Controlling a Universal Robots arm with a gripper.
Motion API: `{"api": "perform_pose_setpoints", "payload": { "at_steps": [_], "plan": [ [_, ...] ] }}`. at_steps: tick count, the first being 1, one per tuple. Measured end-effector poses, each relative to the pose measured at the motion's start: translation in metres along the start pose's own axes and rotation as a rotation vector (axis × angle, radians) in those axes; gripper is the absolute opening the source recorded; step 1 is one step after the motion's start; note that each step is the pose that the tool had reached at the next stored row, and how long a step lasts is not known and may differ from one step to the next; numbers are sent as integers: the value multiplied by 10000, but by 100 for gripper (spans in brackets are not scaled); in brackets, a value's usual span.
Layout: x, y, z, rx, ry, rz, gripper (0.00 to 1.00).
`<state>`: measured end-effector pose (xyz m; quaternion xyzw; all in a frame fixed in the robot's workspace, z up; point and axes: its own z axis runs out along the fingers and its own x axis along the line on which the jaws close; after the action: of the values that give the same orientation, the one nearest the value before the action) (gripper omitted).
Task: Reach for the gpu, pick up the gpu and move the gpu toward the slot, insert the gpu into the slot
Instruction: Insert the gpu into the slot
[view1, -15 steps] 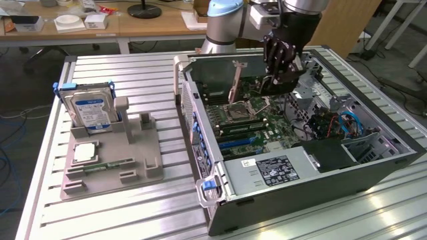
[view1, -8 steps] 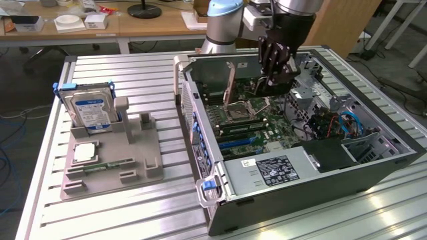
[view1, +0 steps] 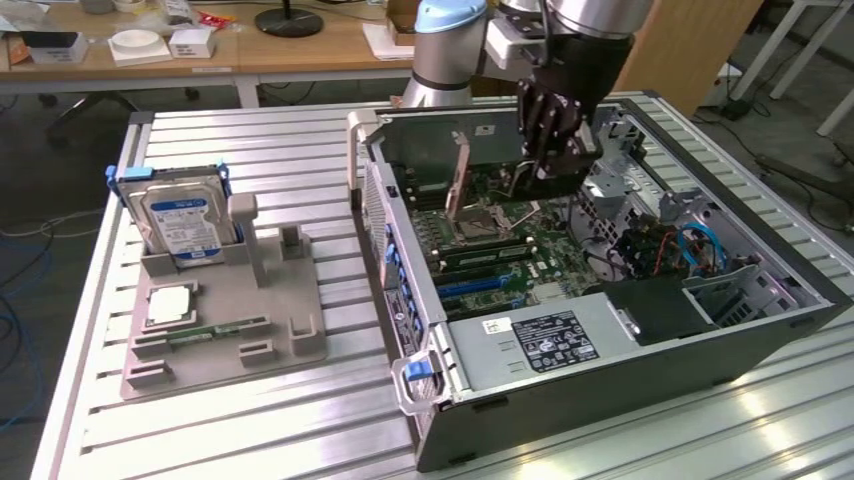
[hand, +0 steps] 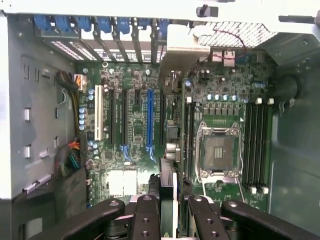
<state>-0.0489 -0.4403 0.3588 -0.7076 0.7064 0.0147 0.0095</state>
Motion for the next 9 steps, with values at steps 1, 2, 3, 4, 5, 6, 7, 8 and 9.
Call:
{"api": "perform_pose_setpoints", "payload": {
  "at_steps": [1, 2, 3, 4, 5, 6, 7, 8, 9],
  "plan": [
    [0, 32, 6, -1, 1, 1, 27],
    [1, 60, 15, 0, 0, 1, 27],
    [1, 83, 23, 0, 0, 0, 27],
    [1, 107, 31, 0, 0, 0, 27],
    [2, 123, 37, 0, 1, 1, 27],
    [6, 136, 39, -2, 3, 1, 27],
    [17, 141, 42, -2, 2, 0, 27],
    [33, 142, 43, -1, 1, -1, 27],
    [51, 144, 43, -1, 1, 0, 27]
  ]
}}
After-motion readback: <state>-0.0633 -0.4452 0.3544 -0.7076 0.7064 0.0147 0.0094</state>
